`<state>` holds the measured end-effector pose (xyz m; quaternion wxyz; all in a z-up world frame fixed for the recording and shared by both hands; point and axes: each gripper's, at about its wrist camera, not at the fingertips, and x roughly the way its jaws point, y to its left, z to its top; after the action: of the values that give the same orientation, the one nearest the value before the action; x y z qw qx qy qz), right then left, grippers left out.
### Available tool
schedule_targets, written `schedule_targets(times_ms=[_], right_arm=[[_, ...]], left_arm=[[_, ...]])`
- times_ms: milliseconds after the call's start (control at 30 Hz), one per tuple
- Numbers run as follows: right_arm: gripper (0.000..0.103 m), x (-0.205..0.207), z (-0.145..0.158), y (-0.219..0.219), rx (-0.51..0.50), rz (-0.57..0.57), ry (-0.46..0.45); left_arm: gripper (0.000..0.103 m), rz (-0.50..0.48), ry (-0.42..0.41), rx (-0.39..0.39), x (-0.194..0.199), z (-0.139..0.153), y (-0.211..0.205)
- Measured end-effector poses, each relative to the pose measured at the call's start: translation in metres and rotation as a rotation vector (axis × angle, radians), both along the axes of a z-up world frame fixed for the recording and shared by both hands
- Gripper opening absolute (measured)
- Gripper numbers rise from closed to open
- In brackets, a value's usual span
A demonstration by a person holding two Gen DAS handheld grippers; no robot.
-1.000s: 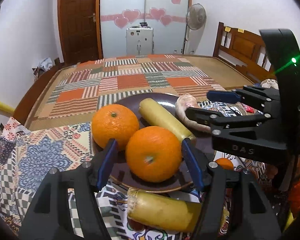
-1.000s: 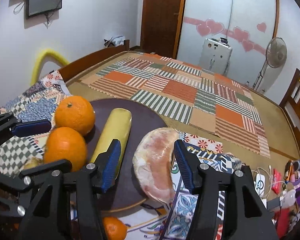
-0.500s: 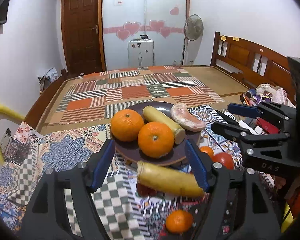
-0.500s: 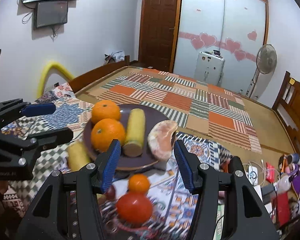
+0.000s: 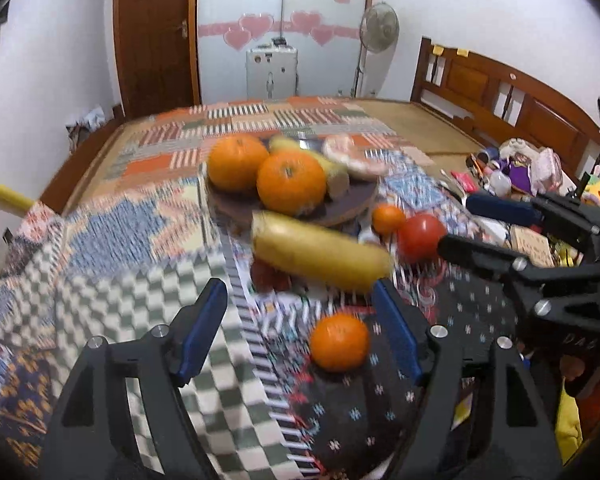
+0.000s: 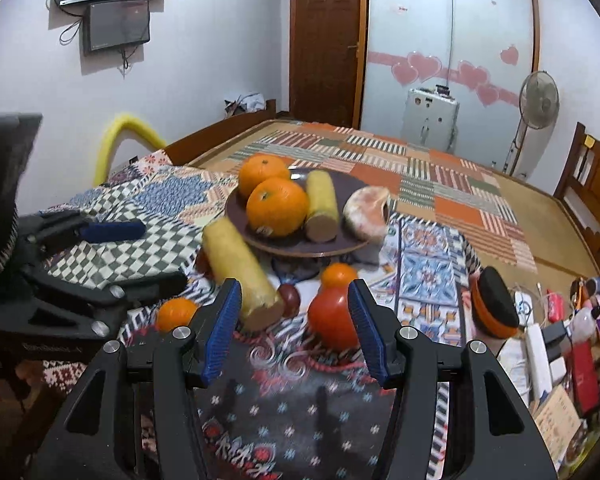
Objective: Organize fruits
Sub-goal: 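Grasp the small tangerine with the left gripper while the right gripper grasps the second yellow cylinder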
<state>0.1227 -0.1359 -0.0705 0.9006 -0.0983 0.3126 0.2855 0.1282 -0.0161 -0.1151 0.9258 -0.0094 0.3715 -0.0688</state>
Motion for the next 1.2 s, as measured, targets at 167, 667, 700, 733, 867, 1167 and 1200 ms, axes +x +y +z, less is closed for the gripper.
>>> schedule_targets(times_ms=[167, 667, 700, 733, 867, 1167, 1200], right_arm=[[0.052, -0.001, -0.008, -0.002, 0.01, 0.012, 0.023], [0.037, 0.01, -0.033, 0.033, -0.024, 0.086, 0.064], [0.037, 0.012, -0.034, 0.035, -0.03, 0.082, 0.061], [0.037, 0.014, -0.034, 0.037, -0.036, 0.083, 0.057], [0.037, 0.022, -0.034, 0.044, -0.049, 0.094, 0.064], [0.04, 0.026, -0.035, 0.062, -0.105, 0.137, 0.053], [0.041, 0.027, -0.035, 0.063, -0.113, 0.139, 0.051]], left_arm=[[0.073, -0.01, 0.03, 0.001, -0.003, -0.02, -0.005], [0.037, -0.007, 0.031, -0.053, -0.003, -0.027, 0.011], [0.037, 0.002, 0.019, -0.039, -0.004, -0.026, 0.014], [0.037, 0.008, 0.011, -0.028, -0.004, -0.025, 0.016], [0.037, 0.021, 0.0, -0.014, -0.005, -0.024, 0.028], [0.037, 0.024, 0.008, -0.004, -0.006, -0.033, 0.035], [0.037, 0.024, 0.01, -0.006, -0.006, -0.034, 0.035]])
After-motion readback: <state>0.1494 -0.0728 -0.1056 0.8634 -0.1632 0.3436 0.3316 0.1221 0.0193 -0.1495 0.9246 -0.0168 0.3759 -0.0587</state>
